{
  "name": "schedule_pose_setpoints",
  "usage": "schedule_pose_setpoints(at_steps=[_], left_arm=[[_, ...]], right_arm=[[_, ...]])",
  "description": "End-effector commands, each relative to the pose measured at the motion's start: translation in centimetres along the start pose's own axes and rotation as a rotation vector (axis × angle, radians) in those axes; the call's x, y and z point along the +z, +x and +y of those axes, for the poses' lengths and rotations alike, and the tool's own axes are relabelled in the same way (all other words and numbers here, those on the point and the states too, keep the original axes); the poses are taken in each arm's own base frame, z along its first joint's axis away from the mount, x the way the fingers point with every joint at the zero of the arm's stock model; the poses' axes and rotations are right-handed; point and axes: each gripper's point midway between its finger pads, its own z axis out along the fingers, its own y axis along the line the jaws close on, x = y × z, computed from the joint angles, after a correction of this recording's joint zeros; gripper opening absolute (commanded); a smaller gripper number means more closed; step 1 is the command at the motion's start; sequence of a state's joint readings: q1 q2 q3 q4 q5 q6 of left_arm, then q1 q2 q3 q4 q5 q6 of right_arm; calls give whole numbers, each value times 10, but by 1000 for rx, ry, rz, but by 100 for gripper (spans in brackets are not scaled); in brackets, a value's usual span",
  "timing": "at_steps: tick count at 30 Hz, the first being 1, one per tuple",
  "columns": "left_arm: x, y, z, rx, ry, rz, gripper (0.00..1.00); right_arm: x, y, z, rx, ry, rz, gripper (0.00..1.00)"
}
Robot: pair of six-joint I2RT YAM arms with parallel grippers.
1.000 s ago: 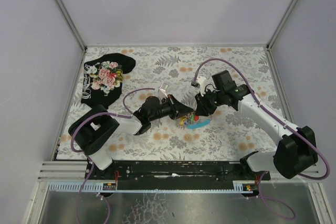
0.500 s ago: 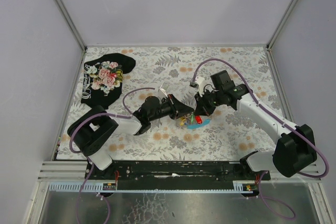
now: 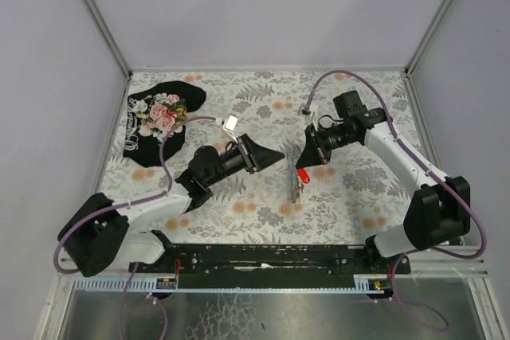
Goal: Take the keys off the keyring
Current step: Pick up the key from the keyring.
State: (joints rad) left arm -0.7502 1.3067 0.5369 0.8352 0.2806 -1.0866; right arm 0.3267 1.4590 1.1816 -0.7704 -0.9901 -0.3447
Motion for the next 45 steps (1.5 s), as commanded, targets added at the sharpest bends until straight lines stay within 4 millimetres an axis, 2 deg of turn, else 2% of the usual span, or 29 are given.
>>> schedule_pose_setpoints(at_steps=[1,5,12,18,22,31,40,45], left_arm=[[-14,5,13,221,-26,33,35],[-27,15,11,362,31,60,36],[-48,26,0,578,193,15,38],[-39,39,-1,594,241,59,39],[-29,51,-5,587,286,83,40],[-9,66,3,590,308,79,46],[6,66,11,612,299,51,48],[11,67,26,635,200,28,52]], right_arm=[[-17,-28,32,-95,-111,-51,0],[-27,-35,29,-186,-40,-25,0],[-24,-28,37,-202,-137,-7,0],[-23,-20,41,-232,-198,21,0],[-19,-15,34,-229,-196,45,0],[-11,-11,22,-202,-185,49,0],[-6,-4,18,-167,-192,45,0],[-4,-7,16,-144,-178,29,0]])
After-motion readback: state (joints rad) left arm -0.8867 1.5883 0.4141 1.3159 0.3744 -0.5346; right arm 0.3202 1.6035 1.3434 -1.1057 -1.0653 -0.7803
